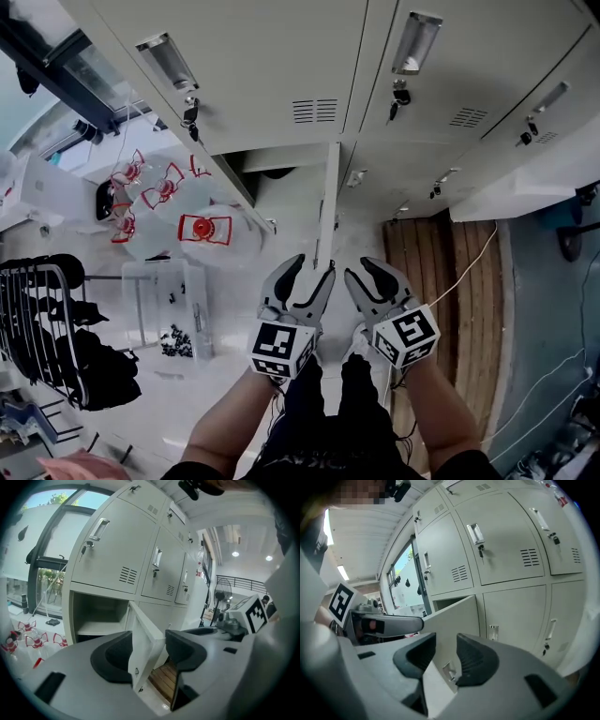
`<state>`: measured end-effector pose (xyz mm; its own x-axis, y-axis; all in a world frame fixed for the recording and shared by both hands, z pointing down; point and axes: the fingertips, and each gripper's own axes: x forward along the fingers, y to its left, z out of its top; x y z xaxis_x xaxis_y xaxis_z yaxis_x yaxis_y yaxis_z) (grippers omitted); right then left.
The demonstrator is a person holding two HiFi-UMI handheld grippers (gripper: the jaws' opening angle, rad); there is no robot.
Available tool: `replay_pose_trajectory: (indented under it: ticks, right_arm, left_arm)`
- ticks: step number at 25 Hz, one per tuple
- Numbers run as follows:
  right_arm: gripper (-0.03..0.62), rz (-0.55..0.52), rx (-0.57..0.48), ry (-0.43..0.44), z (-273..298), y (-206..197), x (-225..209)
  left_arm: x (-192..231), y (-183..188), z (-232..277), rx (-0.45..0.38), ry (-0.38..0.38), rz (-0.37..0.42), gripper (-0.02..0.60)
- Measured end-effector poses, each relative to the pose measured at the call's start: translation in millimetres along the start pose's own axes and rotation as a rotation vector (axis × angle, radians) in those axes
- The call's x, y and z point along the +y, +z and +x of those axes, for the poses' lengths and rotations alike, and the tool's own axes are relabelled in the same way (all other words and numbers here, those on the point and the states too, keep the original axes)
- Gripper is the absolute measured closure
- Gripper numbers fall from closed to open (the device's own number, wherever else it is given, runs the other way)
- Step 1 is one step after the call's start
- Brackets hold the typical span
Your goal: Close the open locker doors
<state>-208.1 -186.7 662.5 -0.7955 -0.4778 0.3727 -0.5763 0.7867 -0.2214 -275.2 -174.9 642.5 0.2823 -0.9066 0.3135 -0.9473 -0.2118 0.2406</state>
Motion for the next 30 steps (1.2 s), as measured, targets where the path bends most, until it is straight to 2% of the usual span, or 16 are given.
replay_pose_trajectory:
  ticks: [4,9,16,30]
  right_arm:
    - [0.465,0.058,-0.025,-0.028,9.0,6.4,-2.9]
    - [0.465,0.080,-0.033,-0.030,27.3,11.7,7.2]
    - [0.465,0.113,-0.038,-0.036,60.0,22.1,25.7]
    - [0.465,0.067,-0.047,-0.056,119.1,59.1,44.6]
  left_arm:
    - [16.9,2.4,-8.5,-0.007,0.031,0.004,0.357]
    - [43.7,5.6,-20.6,-0.019,0.084,-0.012,0.377]
    - [79.7,8.7,-25.5,0.006,0.131,0.019,0.377]
    - [157.5,29.0,-23.5,-0.025,0.204,-0.020,0.377]
